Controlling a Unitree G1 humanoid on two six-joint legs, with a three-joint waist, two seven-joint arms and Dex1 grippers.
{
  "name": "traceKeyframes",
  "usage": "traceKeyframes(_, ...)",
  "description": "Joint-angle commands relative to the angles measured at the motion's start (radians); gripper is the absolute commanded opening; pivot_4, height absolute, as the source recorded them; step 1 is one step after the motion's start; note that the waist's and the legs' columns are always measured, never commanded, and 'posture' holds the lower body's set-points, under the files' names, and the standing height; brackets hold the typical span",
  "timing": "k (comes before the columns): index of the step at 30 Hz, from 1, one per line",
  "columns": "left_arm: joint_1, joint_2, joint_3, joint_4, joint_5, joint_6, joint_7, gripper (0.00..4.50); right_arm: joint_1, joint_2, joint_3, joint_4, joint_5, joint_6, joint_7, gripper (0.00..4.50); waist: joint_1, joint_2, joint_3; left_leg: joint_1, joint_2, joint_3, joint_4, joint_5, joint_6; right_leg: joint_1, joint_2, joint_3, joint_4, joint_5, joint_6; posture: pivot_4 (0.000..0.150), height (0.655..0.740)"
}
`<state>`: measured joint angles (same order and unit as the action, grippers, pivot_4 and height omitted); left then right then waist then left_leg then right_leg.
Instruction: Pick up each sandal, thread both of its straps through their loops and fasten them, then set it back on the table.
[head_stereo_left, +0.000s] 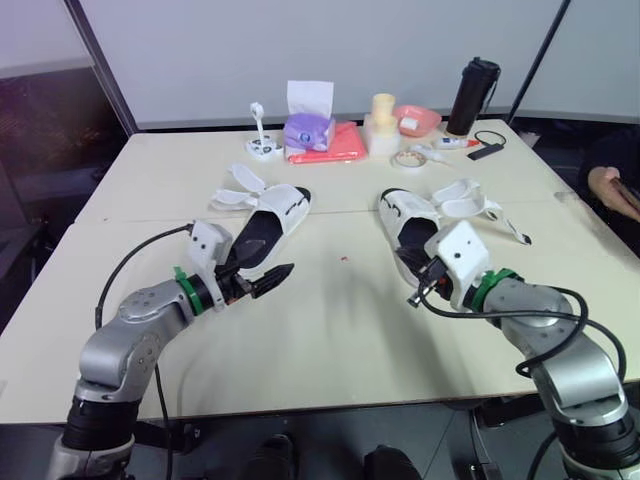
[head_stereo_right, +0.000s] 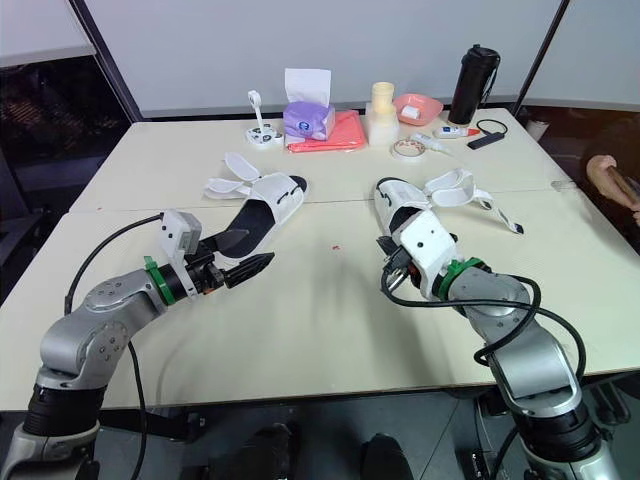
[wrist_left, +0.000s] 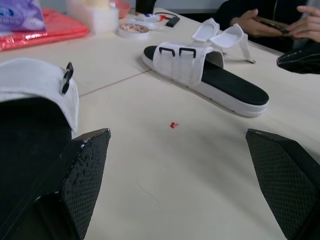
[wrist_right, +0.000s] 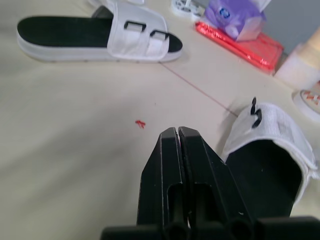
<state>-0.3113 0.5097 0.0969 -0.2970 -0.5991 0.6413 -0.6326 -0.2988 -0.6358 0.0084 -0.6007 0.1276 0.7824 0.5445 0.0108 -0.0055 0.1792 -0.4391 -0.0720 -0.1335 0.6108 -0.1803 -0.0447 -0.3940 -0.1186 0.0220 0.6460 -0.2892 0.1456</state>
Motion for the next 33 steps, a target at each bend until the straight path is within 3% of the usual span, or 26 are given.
traceKeyframes(1,-0.015,0.009,0.014,-0.019,-0.001,-0.018,-0.011,4.48,0.007,-0.020,-0.015,-0.045,0.003,-0.004,0.001,0.00,0.000,0.000,0.000,0.000,0.000,0.000,0.000,0.000,0.000,0.000,0.000,0.000,0.000,0.000,0.000,0.150,0.7400)
traceKeyframes(25,-0.041,-0.022,-0.043,-0.013,0.051,-0.051,-0.015,4.48,-0.002,-0.044,-0.065,0.122,-0.023,-0.098,-0.033,0.00,-0.001,0.000,0.000,0.000,0.000,0.002,0.000,0.000,0.000,0.000,0.000,0.000,0.000,0.000,0.001,0.150,0.7400)
traceKeyframes(33,-0.031,-0.026,-0.041,-0.028,0.063,-0.053,0.008,4.50,-0.089,-0.062,0.013,0.242,-0.145,-0.197,-0.073,3.82,-0.002,0.000,0.000,0.000,0.000,0.003,0.000,0.000,0.000,0.000,0.000,0.000,0.000,0.000,0.001,0.150,0.7400)
